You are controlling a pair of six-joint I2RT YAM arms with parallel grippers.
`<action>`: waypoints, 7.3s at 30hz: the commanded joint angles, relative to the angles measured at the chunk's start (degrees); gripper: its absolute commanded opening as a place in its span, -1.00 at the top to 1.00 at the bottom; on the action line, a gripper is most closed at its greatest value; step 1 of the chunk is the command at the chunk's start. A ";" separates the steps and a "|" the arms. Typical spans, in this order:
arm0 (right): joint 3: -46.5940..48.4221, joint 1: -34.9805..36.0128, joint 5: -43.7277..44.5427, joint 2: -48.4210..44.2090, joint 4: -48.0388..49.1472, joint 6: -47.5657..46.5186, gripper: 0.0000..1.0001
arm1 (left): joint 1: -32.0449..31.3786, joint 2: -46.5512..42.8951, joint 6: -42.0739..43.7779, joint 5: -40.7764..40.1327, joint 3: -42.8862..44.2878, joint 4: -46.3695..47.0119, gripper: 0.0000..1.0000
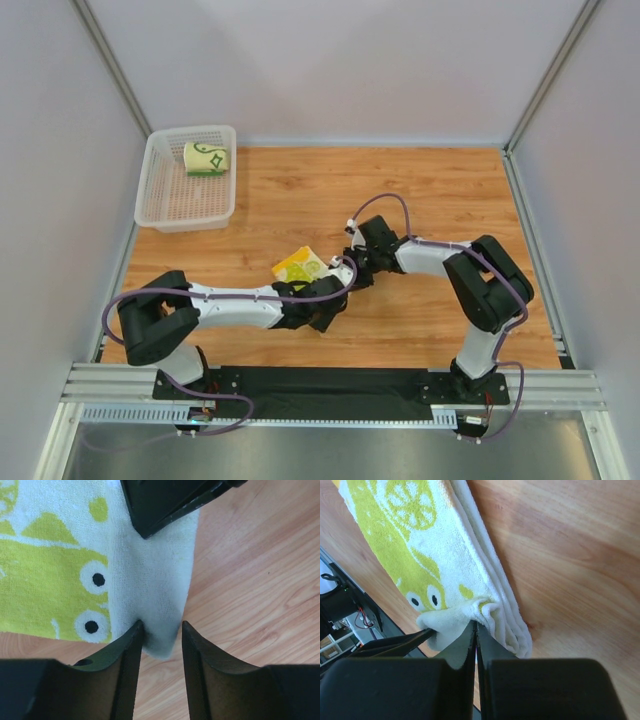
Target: Roll the towels
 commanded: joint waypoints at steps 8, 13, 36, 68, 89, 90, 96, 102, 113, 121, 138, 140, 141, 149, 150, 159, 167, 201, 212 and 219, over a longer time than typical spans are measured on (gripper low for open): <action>4.02 -0.65 1.71 3.67 -3.23 -3.22 0.99 | 3.18 2.28 0.19 6.61 -7.12 5.47 1.00; 4.64 -2.14 3.55 2.97 -5.43 -4.89 0.85 | 3.26 -0.80 -2.17 10.47 -5.11 3.45 1.00; 4.03 -4.60 27.03 -26.80 -25.38 -4.72 0.20 | 5.28 -4.49 -19.22 28.05 5.18 0.80 1.00; -10.74 -3.72 -3.65 -31.84 -5.26 2.66 0.13 | 21.28 -0.45 -46.30 42.12 -16.87 30.51 1.00; -10.83 -0.03 5.23 -11.81 6.16 0.55 0.02 | 29.98 7.81 -35.67 48.79 -12.31 20.67 1.00; -10.66 0.06 5.31 -10.32 7.13 0.82 0.02 | 30.42 7.72 -35.40 48.97 -12.31 20.23 1.00; -10.83 1.29 4.27 -7.40 12.65 1.78 0.01 | 31.12 8.16 -32.15 49.76 -10.64 16.54 1.00; -14.08 1.29 1.02 -7.93 20.56 4.51 0.00 | 32.18 10.18 -30.92 51.78 -10.02 16.36 0.99; -19.36 1.02 0.04 -9.42 31.30 8.46 -0.12 | 33.06 10.89 -29.16 52.66 -8.97 14.34 0.99; -18.13 0.94 3.55 -6.79 28.32 7.59 0.66 | 33.06 10.10 -28.72 52.58 -8.88 13.20 0.99; -6.09 1.20 18.24 -8.19 -5.87 3.54 0.99 | 13.22 -9.68 -16.33 -3.54 10.88 -27.93 0.28; -5.56 1.20 17.62 -8.19 -7.18 3.46 0.99 | 7.26 -10.20 -13.89 -11.04 12.12 -27.85 0.28; -5.21 1.11 17.45 -8.19 -7.54 3.45 0.99 | 5.31 -10.21 -12.56 -12.27 12.39 -26.72 0.29; -4.50 1.20 15.69 -9.25 -8.60 3.02 0.99 | -4.29 -3.46 -3.24 -8.34 13.01 -9.93 0.16; -4.42 1.29 15.60 -9.25 -8.68 2.93 0.99 | -4.47 -2.48 -3.15 -7.63 13.18 -8.87 0.15; -5.12 1.29 14.28 -10.13 -7.81 3.19 0.99 | -5.35 2.36 -2.18 -3.06 13.97 -3.33 0.10; -5.73 1.29 13.40 -11.35 -7.72 3.02 0.99 | -5.61 5.61 -3.05 -4.72 12.74 -2.71 0.02; -2.40 1.02 14.36 -7.67 -12.11 -1.99 0.27 | 0.63 11.33 -4.46 6.43 0.62 8.36 0.86; -1.70 -3.37 17.44 -6.96 -13.34 -4.45 0.23 | -0.25 -2.73 -10.96 7.84 -5.71 3.80 0.91; 1.12 -5.31 22.00 -7.75 -17.64 -6.47 0.22 | -1.66 -4.67 -13.87 7.05 -6.15 -0.25 0.92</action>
